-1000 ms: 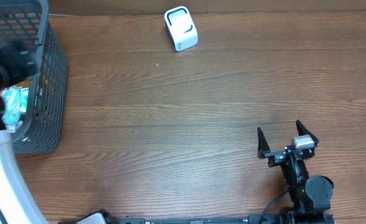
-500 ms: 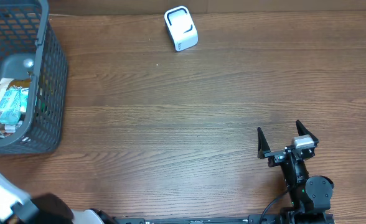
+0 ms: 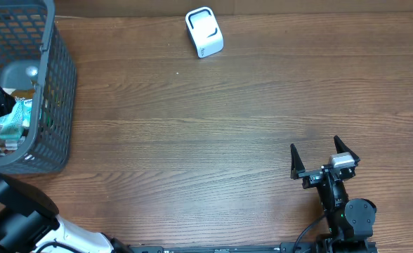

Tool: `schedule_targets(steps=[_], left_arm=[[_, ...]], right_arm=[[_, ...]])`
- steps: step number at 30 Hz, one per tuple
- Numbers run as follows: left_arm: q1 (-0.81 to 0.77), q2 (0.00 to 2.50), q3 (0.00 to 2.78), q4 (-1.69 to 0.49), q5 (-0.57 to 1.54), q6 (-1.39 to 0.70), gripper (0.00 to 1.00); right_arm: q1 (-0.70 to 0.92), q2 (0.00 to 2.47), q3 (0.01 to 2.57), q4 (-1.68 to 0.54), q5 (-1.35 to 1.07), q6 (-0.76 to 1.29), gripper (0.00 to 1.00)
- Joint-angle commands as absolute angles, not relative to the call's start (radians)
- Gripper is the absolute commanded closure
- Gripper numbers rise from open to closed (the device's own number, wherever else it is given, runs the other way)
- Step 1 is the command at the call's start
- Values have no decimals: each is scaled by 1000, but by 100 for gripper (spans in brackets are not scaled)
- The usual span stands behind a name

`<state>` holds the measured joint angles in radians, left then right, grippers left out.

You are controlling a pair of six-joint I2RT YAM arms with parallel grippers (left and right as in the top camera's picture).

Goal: Scan the item barcode
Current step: 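Move the left gripper over the grey basket and lower into it, then grasp the Kleenex tissue pack inside the basket with the left gripper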

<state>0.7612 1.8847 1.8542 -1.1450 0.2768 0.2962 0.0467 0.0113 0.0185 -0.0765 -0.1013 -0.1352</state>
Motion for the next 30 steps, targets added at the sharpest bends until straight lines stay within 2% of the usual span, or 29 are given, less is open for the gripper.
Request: schedule_targets(steps=[1, 16, 30], left_arm=[[757, 1932, 1869, -1149, 368, 366, 30], [652, 2037, 1866, -1167, 346, 457, 18], [635, 2037, 1856, -1171, 277, 421, 25]], right_arm=[[51, 4, 8, -74, -107, -139, 0], [51, 4, 8, -74, -107, -139, 0], [51, 4, 8, -74, -107, -139, 0]])
